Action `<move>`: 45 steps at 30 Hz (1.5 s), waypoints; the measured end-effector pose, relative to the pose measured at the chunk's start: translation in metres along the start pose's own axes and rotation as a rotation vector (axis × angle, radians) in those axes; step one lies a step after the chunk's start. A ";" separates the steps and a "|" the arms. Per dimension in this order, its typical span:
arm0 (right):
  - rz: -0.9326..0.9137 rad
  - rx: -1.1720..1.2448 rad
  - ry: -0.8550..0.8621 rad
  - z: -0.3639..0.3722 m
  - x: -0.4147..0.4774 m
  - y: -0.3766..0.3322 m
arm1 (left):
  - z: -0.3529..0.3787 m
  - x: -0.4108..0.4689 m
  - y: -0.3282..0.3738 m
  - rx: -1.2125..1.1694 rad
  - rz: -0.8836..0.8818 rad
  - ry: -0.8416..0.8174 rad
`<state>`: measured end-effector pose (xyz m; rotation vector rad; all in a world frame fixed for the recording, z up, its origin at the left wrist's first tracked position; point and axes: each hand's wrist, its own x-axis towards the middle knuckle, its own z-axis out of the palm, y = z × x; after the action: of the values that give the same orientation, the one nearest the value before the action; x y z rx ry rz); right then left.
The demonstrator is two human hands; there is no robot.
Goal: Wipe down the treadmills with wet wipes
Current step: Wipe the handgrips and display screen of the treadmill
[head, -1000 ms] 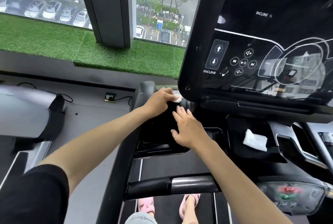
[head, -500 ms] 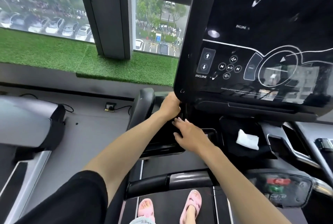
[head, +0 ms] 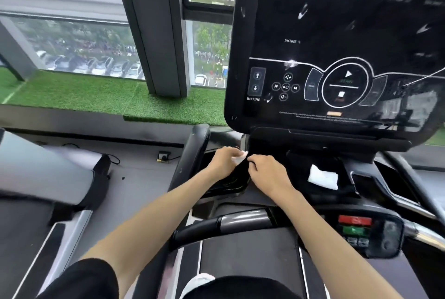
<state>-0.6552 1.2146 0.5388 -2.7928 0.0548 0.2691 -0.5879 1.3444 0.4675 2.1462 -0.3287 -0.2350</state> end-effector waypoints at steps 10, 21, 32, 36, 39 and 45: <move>-0.044 0.102 -0.139 -0.006 0.000 0.012 | -0.007 -0.037 0.003 0.201 0.041 -0.150; -0.189 0.107 -0.299 -0.007 -0.009 0.009 | -0.010 -0.061 -0.006 0.441 -0.003 -0.094; -0.235 0.237 -0.309 -0.016 -0.004 0.021 | -0.068 -0.075 0.014 0.127 -0.344 -0.191; -0.212 0.486 -0.345 -0.015 0.003 0.013 | -0.068 -0.085 0.032 -0.586 -0.421 0.004; -0.185 0.804 -0.429 -0.015 0.002 0.003 | -0.057 -0.090 0.046 -0.838 -0.435 0.010; -0.057 0.975 -0.332 -0.014 0.002 -0.007 | -0.042 -0.101 0.055 -0.992 -0.474 0.275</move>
<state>-0.6499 1.2165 0.5531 -1.7588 0.0176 0.5188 -0.6792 1.3798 0.5409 1.2077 0.4040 -0.2866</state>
